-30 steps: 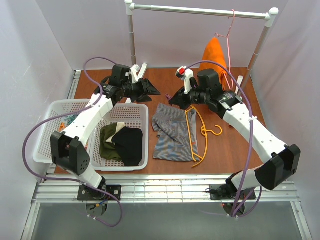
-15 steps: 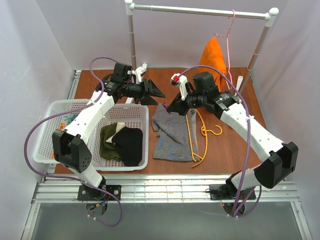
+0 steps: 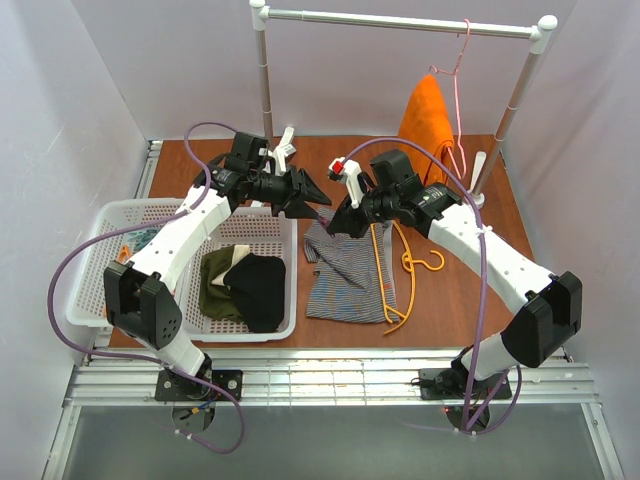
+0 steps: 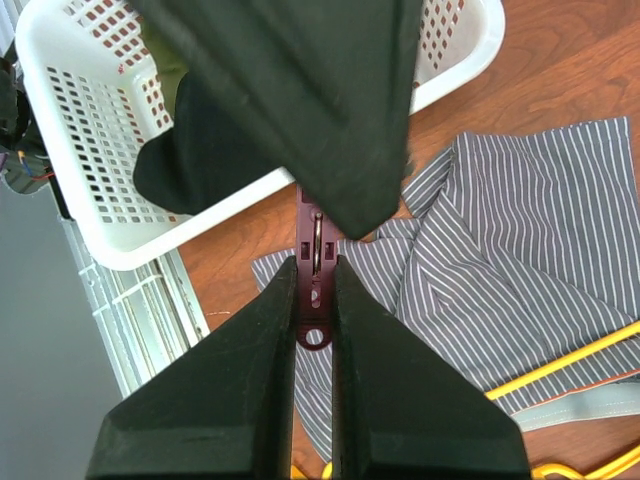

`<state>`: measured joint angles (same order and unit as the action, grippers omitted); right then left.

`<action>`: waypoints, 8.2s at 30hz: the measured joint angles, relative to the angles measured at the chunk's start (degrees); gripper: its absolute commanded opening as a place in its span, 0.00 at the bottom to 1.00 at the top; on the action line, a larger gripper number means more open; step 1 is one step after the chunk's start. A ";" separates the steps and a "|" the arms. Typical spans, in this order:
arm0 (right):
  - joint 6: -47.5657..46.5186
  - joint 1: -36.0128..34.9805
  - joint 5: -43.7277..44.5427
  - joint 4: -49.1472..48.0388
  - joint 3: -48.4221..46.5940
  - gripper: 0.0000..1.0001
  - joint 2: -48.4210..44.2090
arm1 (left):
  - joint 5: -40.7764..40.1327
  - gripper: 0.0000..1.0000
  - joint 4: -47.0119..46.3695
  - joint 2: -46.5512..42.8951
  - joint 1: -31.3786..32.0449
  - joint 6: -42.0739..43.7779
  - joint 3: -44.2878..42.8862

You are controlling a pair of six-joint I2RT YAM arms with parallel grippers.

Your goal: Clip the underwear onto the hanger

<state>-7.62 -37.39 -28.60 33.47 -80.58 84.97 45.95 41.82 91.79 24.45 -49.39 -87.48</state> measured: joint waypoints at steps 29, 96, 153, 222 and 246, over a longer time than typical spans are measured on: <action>-0.35 -0.04 1.84 0.11 -0.55 0.01 -0.13 | -0.46 0.29 2.73 -0.96 2.05 -0.15 1.86; 24.41 7.23 6.19 -4.81 -2.64 0.87 -5.55 | -5.35 0.00 -22.16 -5.33 -3.96 -2.19 8.57; 74.84 15.85 -15.52 -63.30 21.55 0.45 -9.22 | -11.04 0.00 -53.88 -10.43 5.05 -13.73 16.61; 28.55 25.29 -1.64 -24.22 31.85 0.01 -14.64 | -19.56 0.43 -32.02 12.72 6.91 6.08 7.56; 21.51 25.75 3.04 -21.92 38.69 0.01 -8.44 | -16.63 0.40 -22.21 36.28 12.33 10.97 -13.22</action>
<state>13.89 -11.64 -25.56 11.55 -41.89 76.53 29.32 19.62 128.07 36.77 -38.41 -100.71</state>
